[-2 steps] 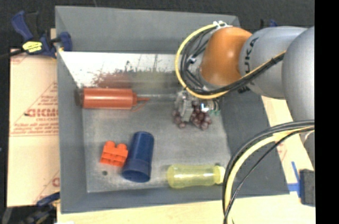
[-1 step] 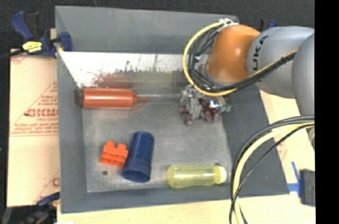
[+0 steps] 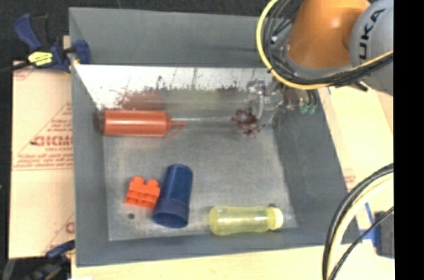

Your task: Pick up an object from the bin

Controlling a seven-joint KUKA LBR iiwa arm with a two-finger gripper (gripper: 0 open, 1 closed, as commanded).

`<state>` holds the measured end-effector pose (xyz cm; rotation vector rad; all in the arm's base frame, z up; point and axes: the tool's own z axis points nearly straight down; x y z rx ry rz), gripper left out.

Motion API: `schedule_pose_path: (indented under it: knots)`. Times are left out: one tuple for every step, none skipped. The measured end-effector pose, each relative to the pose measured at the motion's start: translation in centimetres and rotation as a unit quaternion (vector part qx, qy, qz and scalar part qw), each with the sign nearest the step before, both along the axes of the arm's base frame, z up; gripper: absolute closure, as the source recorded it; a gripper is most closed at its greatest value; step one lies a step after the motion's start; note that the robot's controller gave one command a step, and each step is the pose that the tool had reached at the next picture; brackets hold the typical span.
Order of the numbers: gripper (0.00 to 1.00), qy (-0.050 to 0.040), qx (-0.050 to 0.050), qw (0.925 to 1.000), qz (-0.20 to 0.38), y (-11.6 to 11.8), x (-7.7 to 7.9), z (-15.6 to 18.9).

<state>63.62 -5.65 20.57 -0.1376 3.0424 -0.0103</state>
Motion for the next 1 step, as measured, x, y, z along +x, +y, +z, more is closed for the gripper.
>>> schedule_pose_path:
  knots:
    - [1.0, -0.0013, -0.005, 0.9993, 0.037, -2.2, 0.44, -3.61]
